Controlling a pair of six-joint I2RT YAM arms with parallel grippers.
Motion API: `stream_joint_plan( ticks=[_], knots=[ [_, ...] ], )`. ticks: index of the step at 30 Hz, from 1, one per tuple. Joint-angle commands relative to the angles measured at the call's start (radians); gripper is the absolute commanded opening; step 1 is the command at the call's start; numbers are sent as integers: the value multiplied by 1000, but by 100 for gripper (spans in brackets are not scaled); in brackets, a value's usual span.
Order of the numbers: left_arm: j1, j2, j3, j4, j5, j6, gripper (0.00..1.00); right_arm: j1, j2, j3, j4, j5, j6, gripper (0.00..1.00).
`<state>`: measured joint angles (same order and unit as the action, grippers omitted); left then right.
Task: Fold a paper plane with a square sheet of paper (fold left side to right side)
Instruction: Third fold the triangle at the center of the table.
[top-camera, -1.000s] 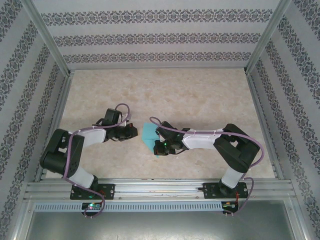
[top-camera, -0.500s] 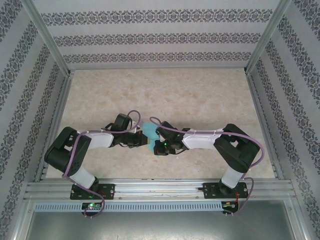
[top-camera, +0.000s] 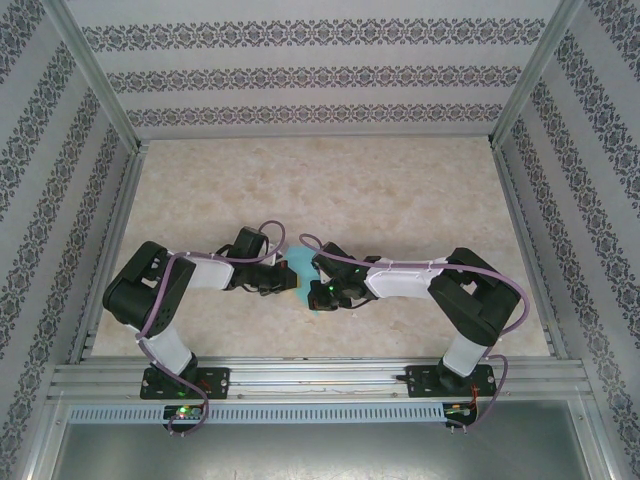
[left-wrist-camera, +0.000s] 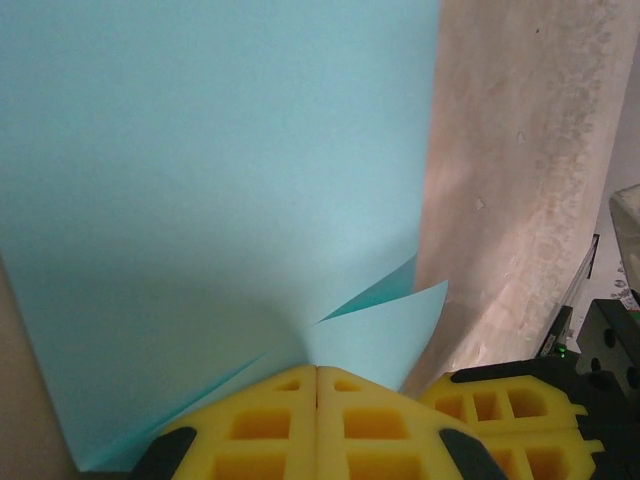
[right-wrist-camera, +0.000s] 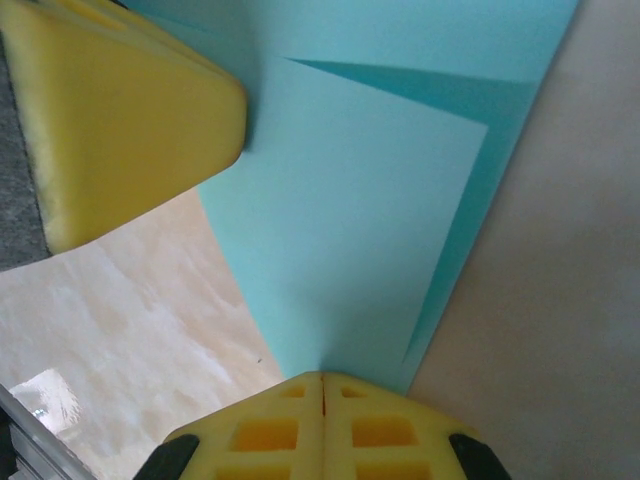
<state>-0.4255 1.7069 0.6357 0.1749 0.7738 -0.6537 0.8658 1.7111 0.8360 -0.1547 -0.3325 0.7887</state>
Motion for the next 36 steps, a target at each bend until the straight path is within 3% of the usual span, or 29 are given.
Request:
stream_joint_plan(
  ticks=[1,12,22,36],
  knots=[
    [-8,31,12,-101,-85,49,0,-22,7,-16,-122,69,-17,0],
    [-8,33,19,-152,-119,57,0,-31,-76,11,16,-67,8,0],
    [-7,40,21,-158,-122,58,0,-10,44,66,100,-71,43,0],
    [-8,55,29,-175,-134,58,0,-4,104,86,59,-53,37,0]
  ],
)
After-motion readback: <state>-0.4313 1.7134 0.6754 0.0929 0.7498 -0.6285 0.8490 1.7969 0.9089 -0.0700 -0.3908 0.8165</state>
